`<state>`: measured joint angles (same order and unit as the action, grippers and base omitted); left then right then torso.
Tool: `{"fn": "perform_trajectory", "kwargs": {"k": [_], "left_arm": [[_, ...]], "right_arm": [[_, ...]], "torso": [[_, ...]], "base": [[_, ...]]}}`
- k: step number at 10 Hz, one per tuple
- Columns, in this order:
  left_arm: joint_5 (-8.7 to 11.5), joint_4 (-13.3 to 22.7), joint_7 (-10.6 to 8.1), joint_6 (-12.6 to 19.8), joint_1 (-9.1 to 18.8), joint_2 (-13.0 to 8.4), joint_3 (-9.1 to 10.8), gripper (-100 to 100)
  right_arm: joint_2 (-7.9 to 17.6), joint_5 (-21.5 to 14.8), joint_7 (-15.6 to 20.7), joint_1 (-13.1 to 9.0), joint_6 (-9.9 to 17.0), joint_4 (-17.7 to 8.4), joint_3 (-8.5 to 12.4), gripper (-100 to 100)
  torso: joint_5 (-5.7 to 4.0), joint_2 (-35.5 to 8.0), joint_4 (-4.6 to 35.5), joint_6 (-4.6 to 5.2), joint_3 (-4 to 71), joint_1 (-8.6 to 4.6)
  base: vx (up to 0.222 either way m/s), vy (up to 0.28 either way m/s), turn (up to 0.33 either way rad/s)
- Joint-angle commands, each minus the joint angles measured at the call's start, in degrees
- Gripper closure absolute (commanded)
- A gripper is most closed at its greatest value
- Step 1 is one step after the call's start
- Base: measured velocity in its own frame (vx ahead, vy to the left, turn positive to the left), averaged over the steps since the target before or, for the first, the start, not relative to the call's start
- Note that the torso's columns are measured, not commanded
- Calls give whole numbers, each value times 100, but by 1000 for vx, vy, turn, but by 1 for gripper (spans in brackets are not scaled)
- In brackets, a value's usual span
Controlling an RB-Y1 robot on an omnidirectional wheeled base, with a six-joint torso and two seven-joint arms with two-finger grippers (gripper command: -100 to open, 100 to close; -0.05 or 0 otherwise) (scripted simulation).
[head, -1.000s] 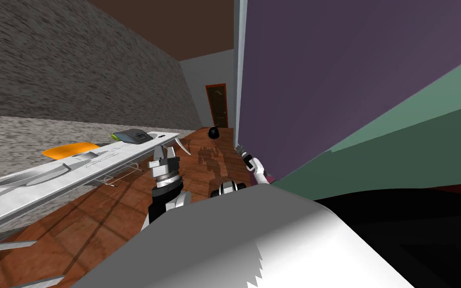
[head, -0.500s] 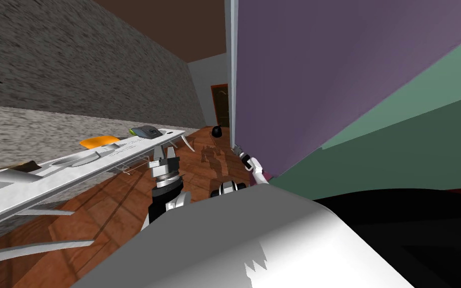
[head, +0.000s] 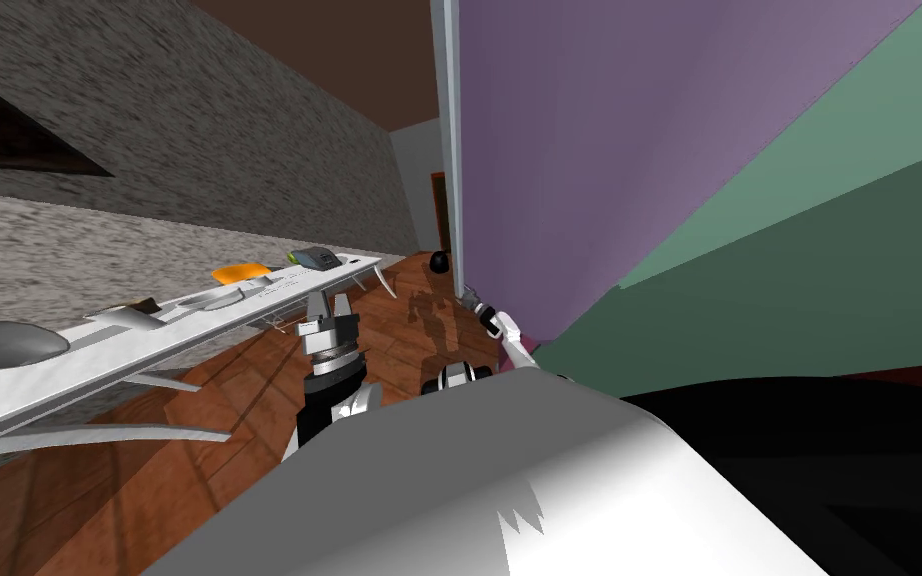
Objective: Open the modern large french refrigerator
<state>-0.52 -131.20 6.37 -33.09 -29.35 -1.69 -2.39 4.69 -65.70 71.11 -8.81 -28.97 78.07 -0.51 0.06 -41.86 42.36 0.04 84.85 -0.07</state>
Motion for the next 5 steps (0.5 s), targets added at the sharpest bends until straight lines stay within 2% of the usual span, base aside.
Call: {"fn": "perform_trajectory", "kwargs": {"k": [1,5], "left_arm": [[0,0,0,0,0,0,0,0],[0,0,0,0,0,0,0,0]], "right_arm": [[188,-24,-289,-365,230,-128,13,-100],[460,-104,-735,-835,565,-279,-54,-100]], "torso": [[-3,-8,3,3,-5,-8],[-5,-59,0,0,-38,6]], "base": [[-46,-8,39],[-58,-10,42]]}}
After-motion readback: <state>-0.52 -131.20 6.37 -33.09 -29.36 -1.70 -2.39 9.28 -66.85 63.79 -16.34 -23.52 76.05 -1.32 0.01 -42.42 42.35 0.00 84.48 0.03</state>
